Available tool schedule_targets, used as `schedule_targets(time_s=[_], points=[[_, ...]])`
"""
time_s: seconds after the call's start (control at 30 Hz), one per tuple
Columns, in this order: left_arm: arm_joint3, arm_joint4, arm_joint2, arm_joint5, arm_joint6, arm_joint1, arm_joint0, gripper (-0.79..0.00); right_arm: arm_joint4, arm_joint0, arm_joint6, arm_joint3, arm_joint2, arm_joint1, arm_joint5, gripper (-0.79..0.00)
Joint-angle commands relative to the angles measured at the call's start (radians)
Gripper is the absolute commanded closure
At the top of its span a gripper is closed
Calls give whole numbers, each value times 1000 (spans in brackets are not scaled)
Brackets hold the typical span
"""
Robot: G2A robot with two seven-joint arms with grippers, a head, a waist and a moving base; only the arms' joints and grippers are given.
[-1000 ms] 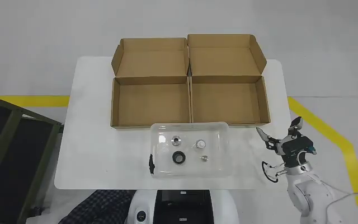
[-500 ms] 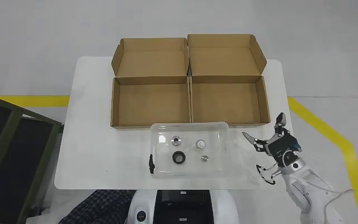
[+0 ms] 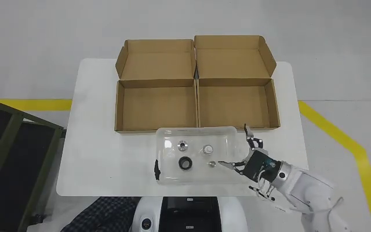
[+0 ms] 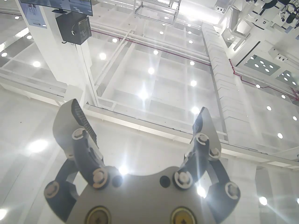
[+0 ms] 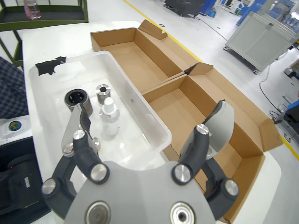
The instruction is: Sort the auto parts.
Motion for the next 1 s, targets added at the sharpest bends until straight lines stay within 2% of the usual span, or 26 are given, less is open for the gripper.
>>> schedule_targets(time_s=[0.0, 0.23, 0.5, 0.97], points=[[0, 0, 0, 0, 0, 0, 0, -785, -5, 18, 31, 5, -32, 1, -23, -785], [0, 0, 0, 0, 0, 0, 0, -785, 13, 98, 154, 43, -136, 1, -72, -785], [0, 0, 0, 0, 0, 0, 0, -785, 110, 208, 269, 140, -214, -1, -120, -785], [0, 0, 0, 0, 0, 0, 0, -785, 178, 294, 341, 259, -264, 3, -122, -785]])
